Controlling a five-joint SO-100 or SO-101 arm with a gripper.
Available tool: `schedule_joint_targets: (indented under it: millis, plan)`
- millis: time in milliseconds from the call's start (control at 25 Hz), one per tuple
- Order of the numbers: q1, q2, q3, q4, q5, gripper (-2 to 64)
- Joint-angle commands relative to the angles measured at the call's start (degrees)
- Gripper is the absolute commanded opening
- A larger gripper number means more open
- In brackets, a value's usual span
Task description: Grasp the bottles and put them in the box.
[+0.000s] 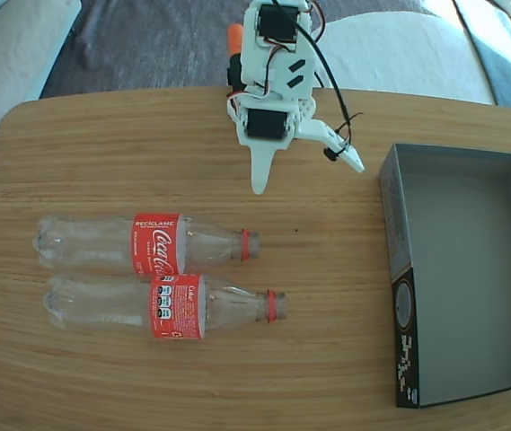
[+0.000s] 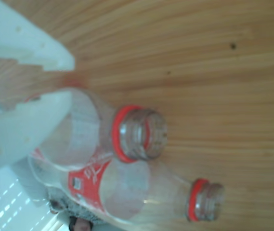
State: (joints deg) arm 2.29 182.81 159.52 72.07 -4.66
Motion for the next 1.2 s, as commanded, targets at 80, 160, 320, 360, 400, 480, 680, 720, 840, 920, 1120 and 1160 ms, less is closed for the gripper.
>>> schedule_joint_targets:
  millis: [80,160,320,360,400,480,680,720,840,920,1120,1160]
  plan:
    - [0.18,-0.18,-1.23,-0.26,0.00,0.8]
    - [0.18,-0.26,-2.02,-0.44,0.09,0.8]
    - [0.26,-4.04,-4.66,-1.23,0.09,0.8]
    - [0.26,-5.54,-5.01,-2.29,0.09,0.8]
    - [0.26,-7.12,-5.36,-2.99,0.09,0.8]
    - [0.26,-9.40,-6.68,-3.78,0.09,0.8]
    - [0.26,-13.62,-13.18,-4.66,0.09,0.8]
    - [0.26,-14.85,-14.50,-4.66,0.09,0.8]
    - [0.26,-19.78,-17.75,-4.57,0.09,0.8]
    - [0.09,-23.47,-20.30,-4.39,0.09,0.8]
    - [-0.44,-33.49,-31.55,-1.76,-0.18,1.5]
    - [-0.44,-35.60,-33.93,-1.23,-0.18,1.5]
